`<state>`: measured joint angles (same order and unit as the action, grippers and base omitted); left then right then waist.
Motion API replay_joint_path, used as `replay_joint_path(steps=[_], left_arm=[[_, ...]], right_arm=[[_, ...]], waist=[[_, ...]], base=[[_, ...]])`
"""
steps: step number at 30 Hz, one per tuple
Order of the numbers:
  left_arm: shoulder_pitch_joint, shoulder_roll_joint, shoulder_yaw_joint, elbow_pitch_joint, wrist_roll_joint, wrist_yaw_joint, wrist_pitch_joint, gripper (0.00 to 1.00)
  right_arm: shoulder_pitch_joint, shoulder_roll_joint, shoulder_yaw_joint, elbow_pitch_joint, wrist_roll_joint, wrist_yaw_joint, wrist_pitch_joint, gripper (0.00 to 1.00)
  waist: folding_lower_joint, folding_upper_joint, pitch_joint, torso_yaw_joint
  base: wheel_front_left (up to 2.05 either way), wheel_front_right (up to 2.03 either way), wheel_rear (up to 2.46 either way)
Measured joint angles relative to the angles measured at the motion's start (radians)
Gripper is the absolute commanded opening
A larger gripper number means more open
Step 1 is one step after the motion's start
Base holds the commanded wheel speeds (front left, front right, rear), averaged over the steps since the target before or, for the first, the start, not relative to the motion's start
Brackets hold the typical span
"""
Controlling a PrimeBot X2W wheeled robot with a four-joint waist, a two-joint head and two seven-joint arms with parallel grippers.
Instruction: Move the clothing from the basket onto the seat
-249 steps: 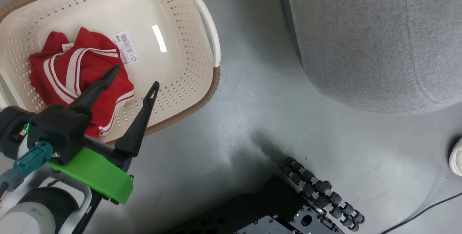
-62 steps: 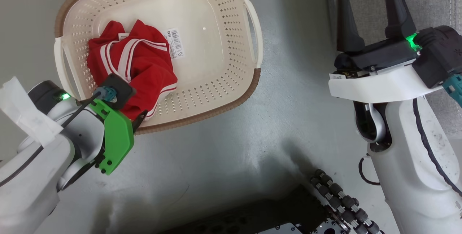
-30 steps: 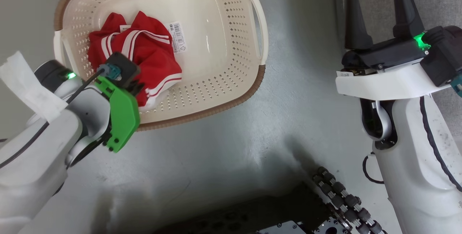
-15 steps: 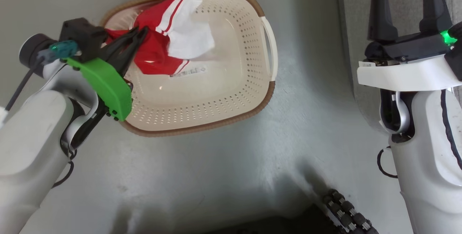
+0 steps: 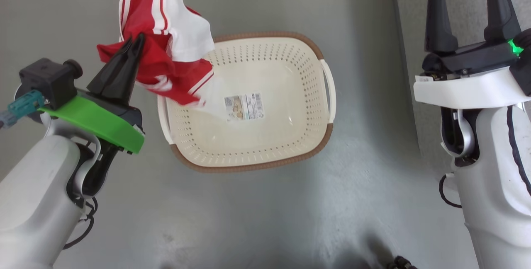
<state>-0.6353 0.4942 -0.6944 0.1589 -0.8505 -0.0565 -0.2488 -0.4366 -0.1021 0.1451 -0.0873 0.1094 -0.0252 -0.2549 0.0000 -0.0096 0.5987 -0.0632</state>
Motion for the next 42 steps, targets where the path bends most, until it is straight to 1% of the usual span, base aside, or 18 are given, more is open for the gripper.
replay_joint_path(steps=[7, 11, 14, 16, 19, 23, 28, 29, 32, 35, 42], left_arm=[[0.068, -0.004, 0.053, -0.012, -0.011, 0.03, 0.0, 0.0], [0.107, -0.004, 0.074, -0.018, -0.016, 0.036, 0.0, 0.0], [0.139, -0.001, 0.085, -0.026, -0.016, 0.041, 0.0, 0.0], [0.162, 0.001, 0.091, -0.031, -0.016, 0.053, 0.0, 0.0], [0.194, 0.002, 0.093, -0.04, -0.016, 0.058, 0.0, 0.0], [0.239, 0.007, 0.099, -0.052, -0.017, 0.067, 0.0, 0.0], [0.288, 0.013, 0.098, -0.06, -0.02, 0.073, 0.0, 0.0], [0.301, 0.015, 0.097, -0.062, -0.023, 0.076, 0.0, 0.0], [0.335, 0.025, 0.095, -0.067, -0.034, 0.083, 0.0, 0.0], [0.362, 0.033, 0.092, -0.075, -0.049, 0.092, 0.0, 0.0], [0.391, 0.064, 0.071, -0.152, -0.051, 0.102, 0.025, 0.0]], right_arm=[[0.043, -0.008, 0.002, 0.026, -0.004, 0.016, 0.0, 1.0], [0.07, -0.007, 0.002, 0.038, -0.004, 0.016, 0.0, 1.0], [0.088, -0.006, 0.005, 0.051, -0.003, 0.026, 0.0, 1.0], [0.103, -0.003, 0.008, 0.061, -0.003, 0.026, 0.0, 1.0], [0.134, 0.0, 0.012, 0.078, -0.002, 0.028, 0.0, 1.0], [0.167, 0.007, 0.038, 0.105, 0.001, 0.047, 0.0, 1.0], [0.198, 0.009, 0.053, 0.128, 0.004, 0.052, 0.0, 1.0], [0.207, 0.01, 0.057, 0.134, 0.006, 0.059, 0.0, 1.0], [0.236, 0.012, 0.069, 0.154, 0.007, 0.061, 0.0, 1.0], [0.263, 0.015, 0.086, 0.172, 0.013, 0.069, 0.0, 1.0], [0.315, 0.024, 0.154, 0.194, 0.014, 0.096, 0.0, 1.0]], waist=[[0.0, 0.0, -0.101, 0.03], [0.0, 0.0, -0.159, 0.044], [0.0, 0.0, -0.203, 0.051], [0.0, 0.0, -0.232, 0.055], [0.0, 0.0, -0.276, 0.06], [-0.0001, 0.0, -0.334, 0.064], [-0.0001, 0.0, -0.392, 0.065], [-0.0001, 0.0, -0.406, 0.066], [-0.0001, 0.0, -0.449, 0.065], [-0.0001, 0.0, -0.492, 0.064], [-0.0001, 0.0, -0.585, 0.06]], base=[[0.0, 0.0, 0.0], [0.0, 0.0, 0.0], [0.0, 0.0, 0.0], [0.0, 0.0, 0.0], [0.0, 0.0, 0.0], [0.0, 0.0, 0.0], [0.0, 0.0, 0.0], [0.0, 0.0, 0.0], [0.0, 0.0, 0.0], [0.0, 0.0, 0.0], [0.0, 0.0, 0.0]])
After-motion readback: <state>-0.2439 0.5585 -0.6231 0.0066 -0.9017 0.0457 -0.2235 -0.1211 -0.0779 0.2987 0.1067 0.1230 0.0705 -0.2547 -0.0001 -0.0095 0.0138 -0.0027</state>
